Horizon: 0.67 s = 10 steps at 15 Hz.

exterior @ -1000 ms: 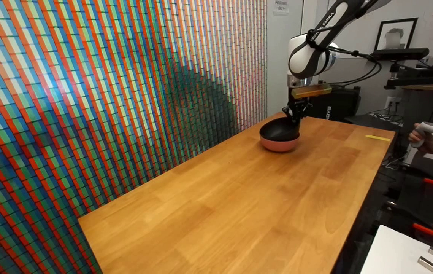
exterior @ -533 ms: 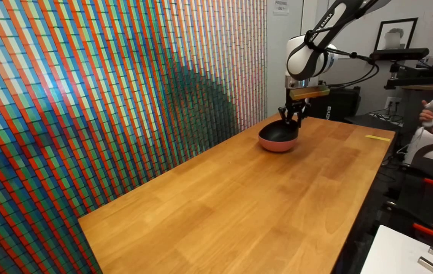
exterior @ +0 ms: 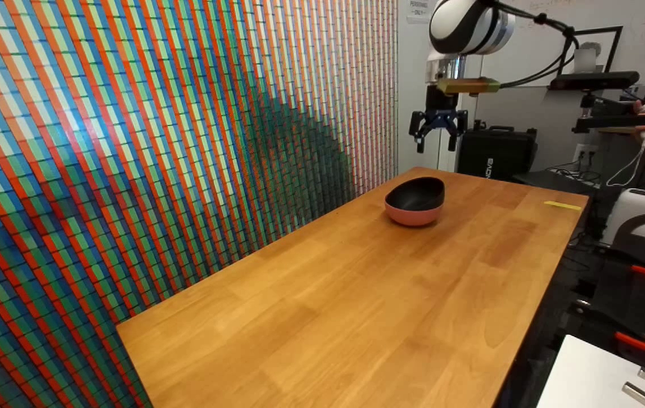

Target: Put the left bowl in the right bowl

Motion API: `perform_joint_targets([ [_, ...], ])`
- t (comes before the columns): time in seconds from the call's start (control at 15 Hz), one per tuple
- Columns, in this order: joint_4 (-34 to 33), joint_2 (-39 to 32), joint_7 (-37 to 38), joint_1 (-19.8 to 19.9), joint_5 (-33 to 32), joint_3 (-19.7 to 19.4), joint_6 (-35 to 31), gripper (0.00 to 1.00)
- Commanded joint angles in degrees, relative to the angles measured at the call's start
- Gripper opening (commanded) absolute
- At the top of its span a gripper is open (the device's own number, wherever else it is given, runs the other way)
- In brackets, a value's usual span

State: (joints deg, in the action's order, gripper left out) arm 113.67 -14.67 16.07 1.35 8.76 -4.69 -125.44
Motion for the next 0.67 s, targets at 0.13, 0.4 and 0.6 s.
perform_joint_targets([
  [0.13, -3.36, 8.96, -5.35, 0.16, -7.38, 0.3, 14.82, 1.0],
  [0.4, -4.78, 12.98, -9.5, -0.48, -16.24, 1.58, 19.42, 1.0],
  [0.6, -4.59, 15.04, -12.9, -0.64, -18.99, 2.55, 20.12, 1.0],
])
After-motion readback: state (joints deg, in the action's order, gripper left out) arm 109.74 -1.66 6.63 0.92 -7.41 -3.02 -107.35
